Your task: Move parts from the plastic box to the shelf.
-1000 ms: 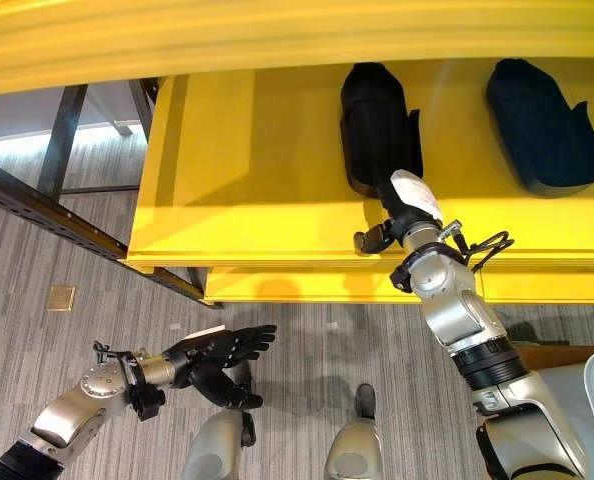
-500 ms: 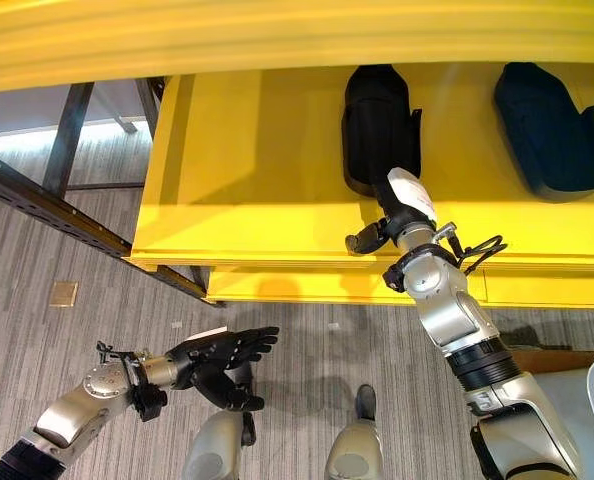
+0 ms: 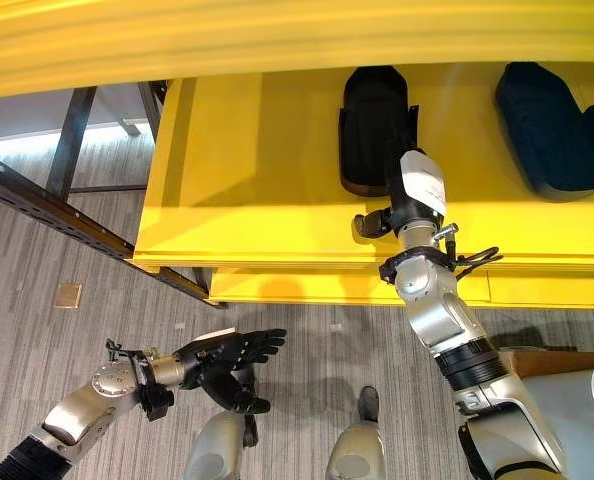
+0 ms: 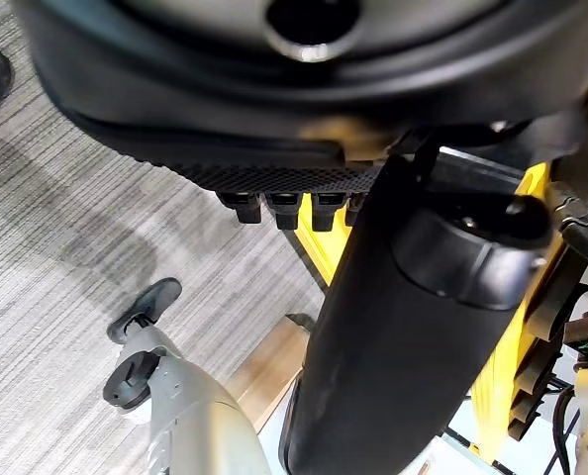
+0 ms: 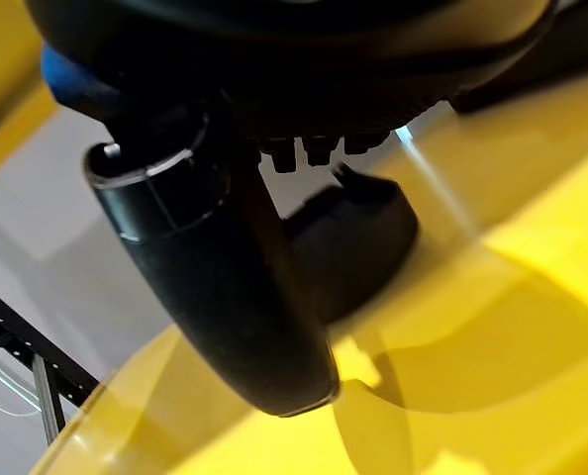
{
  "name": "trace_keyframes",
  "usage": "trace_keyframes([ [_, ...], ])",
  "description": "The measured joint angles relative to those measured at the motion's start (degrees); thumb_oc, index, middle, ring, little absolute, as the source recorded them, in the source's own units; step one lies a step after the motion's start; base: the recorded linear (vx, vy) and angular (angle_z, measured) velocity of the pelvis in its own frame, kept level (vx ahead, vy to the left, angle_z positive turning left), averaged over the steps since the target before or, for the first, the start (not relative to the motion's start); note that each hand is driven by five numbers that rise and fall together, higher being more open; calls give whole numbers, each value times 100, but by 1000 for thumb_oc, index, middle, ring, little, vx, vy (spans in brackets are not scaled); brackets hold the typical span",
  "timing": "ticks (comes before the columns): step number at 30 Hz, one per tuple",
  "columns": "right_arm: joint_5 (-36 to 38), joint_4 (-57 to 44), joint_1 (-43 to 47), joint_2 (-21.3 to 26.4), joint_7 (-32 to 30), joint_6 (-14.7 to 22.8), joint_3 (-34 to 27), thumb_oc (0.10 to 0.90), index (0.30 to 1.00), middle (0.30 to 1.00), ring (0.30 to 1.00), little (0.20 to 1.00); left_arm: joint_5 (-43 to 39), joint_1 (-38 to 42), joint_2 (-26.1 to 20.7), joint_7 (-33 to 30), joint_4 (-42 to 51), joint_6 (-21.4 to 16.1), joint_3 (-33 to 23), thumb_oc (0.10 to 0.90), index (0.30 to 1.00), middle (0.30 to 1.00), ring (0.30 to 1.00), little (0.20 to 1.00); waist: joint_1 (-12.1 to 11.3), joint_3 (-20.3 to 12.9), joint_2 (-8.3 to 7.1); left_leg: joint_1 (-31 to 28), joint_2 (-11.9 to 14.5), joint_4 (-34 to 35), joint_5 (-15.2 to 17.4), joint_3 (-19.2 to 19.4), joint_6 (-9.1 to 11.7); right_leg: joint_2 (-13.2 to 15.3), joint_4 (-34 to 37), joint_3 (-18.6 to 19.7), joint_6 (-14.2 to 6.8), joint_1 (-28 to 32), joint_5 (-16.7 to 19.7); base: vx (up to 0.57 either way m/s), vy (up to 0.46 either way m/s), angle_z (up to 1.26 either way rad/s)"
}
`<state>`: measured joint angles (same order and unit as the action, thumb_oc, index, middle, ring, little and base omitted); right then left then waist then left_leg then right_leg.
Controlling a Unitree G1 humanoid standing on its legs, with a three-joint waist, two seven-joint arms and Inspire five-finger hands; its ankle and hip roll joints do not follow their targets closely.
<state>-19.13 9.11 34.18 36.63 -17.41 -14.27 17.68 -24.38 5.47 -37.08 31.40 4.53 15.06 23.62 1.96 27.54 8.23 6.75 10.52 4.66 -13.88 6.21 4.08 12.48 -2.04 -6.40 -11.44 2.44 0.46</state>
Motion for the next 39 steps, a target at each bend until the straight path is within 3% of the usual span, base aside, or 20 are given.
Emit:
trace_keyframes([
  [4,6,-63,-72,-30,-15,-139,1,900,1000,1000,1000,1000,-7,-52,21,-13,1,-12,58,900,1000,1000,1000,1000,82,-57,89,-3,-47,0,14,44,-8,49,10,37,-5,-12,-1,11,36,-3],
  [12,-289,-188,-489,-16,-28,-312,-51,900,1000,1000,1000,1000,-12,-154,25,-179,2,-18,72,900,1000,1000,1000,1000,118,-59,92,-63,-60,1,48,138,-11,76,58,122,-18,-1,6,8,18,-6],
  [18,-1099,-466,-541,157,70,79,-32,900,1000,1000,1000,1000,-15,-200,25,-208,1,-46,77,900,1000,1000,1000,1000,152,-59,93,-56,-64,1,62,166,-1,83,115,136,-32,1,31,-1,6,-1],
  [24,-2121,-1174,-452,668,84,966,129,900,1000,1000,1000,1000,-20,-226,23,-184,1,-142,76,900,1000,1000,1000,1000,112,-60,94,-62,-67,0,59,170,7,87,133,128,-34,14,30,0,0,0],
  [29,-2264,-1174,-445,699,75,1070,247,900,1000,1000,1000,1000,-21,-239,13,-171,2,-147,78,900,1000,1000,1000,1000,37,-62,95,-59,-69,0,46,135,23,88,145,112,-37,33,31,-2,-38,1],
  [32,-2817,-1304,-436,1129,3,1259,407,900,1000,1000,1000,1000,-81,-265,3,-81,4,-157,78,900,1000,1000,1000,1000,46,-68,87,-61,-62,1,55,107,13,73,200,49,-40,96,49,8,-1,8],
  [39,-2784,-1342,-441,1097,-155,1434,499,900,1000,1000,1000,1000,-231,-242,-5,-57,5,-157,76,900,1000,1000,1000,1000,38,-70,88,-54,-67,1,72,108,11,75,198,50,-39,91,50,2,1,0],
])
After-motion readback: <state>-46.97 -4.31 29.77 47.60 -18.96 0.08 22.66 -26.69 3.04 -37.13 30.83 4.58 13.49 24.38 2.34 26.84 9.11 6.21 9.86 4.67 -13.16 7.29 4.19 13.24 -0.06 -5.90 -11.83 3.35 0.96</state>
